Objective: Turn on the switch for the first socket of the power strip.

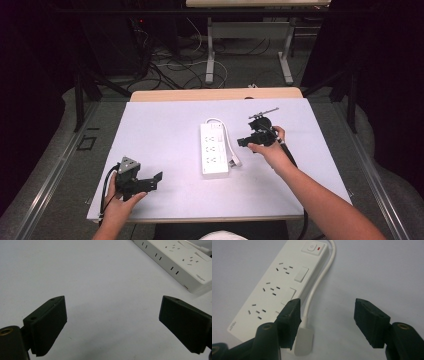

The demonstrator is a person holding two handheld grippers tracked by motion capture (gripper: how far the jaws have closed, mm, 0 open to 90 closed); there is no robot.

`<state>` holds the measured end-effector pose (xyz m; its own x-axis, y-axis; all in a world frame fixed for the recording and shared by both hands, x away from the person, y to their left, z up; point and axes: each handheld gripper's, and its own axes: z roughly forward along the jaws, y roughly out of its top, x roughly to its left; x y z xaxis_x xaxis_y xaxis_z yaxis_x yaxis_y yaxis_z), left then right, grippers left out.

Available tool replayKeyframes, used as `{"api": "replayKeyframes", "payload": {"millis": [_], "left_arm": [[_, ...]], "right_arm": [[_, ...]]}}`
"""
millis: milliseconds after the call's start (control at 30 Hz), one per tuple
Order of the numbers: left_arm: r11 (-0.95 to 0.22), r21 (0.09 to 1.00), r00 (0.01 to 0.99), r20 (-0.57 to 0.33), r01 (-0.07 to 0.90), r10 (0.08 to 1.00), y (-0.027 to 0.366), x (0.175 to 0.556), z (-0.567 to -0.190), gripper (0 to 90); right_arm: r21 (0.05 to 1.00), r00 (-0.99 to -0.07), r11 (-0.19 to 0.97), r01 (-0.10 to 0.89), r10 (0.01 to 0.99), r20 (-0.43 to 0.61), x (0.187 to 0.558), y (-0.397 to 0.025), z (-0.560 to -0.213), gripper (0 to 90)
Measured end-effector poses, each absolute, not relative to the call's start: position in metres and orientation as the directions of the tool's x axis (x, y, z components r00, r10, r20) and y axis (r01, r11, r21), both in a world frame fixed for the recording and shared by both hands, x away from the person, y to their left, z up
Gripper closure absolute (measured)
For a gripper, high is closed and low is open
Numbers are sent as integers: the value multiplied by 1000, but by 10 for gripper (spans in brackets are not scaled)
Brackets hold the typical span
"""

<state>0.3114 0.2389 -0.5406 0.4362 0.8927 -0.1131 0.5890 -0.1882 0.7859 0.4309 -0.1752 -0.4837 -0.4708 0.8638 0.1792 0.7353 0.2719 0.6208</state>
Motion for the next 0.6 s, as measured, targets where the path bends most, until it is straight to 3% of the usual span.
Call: {"api": "replayKeyframes", "payload": {"millis": [133,367,600], "left_arm": [[-189,786,436,-113,589,893,239,311,-541,75],[-177,790,426,-115,587,897,239,311,-541,75],[-175,790,427,-118,587,897,239,311,-541,75]], "right_arm": [[631,-465,268,728,870,167,422,-185,-485,319],[673,-462,245,698,872,162,395,-207,-494,167],[685,-445,215,696,878,176,375,-225,-502,151]]}}
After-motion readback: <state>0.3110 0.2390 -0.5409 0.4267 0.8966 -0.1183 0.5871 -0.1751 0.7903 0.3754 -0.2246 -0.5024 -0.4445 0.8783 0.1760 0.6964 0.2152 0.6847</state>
